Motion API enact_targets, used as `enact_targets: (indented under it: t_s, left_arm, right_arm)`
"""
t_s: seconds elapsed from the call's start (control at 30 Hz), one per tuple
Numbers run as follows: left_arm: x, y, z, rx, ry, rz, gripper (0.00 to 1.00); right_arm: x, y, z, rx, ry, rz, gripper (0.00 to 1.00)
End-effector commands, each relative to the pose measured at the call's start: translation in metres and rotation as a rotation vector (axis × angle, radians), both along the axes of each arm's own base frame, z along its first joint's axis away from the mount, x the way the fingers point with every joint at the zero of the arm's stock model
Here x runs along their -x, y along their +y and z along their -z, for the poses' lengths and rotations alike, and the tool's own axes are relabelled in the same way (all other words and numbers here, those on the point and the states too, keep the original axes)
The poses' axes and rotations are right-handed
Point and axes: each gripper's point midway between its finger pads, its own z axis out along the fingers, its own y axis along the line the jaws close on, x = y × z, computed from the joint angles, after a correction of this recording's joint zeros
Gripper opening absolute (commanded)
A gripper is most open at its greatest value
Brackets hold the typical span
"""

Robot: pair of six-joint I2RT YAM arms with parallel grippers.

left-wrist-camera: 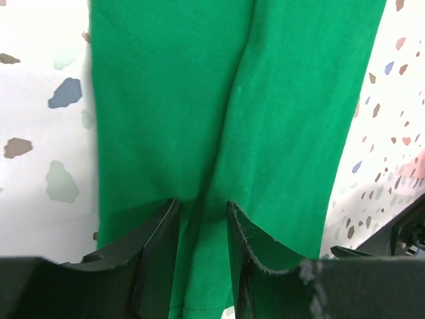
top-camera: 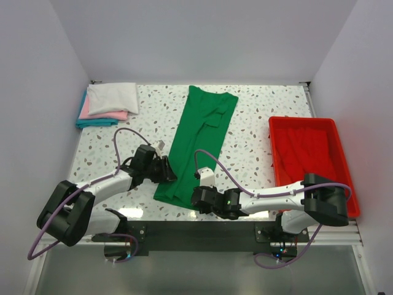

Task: Fold and stack the t-shirts
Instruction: Fold the tshirt

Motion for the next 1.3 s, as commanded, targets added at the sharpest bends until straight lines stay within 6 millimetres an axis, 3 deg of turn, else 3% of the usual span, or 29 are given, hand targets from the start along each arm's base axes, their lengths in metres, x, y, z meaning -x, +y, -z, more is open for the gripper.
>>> enact_targets:
  t_s: [0.0, 0.7, 1.27]
  left_arm:
    - [-0.003, -0.01, -0.011, 0.062, -0.032, 0.027, 0.39]
    - [0.003, -0.019, -0.014, 0.093, -0.028, 0.082, 0.38]
    - [0.012, -0.043, -0.025, 0.112, -0.039, 0.141, 0.36]
  right_arm:
    - [-0.007, 0.008, -0.011, -0.058, -0.04, 0.042, 0.35]
    - [-0.007, 0.006, -0.01, -0.06, -0.039, 0.054, 0.35]
    - [-0.01, -0.008, -0.019, -0.082, -0.061, 0.091, 0.35]
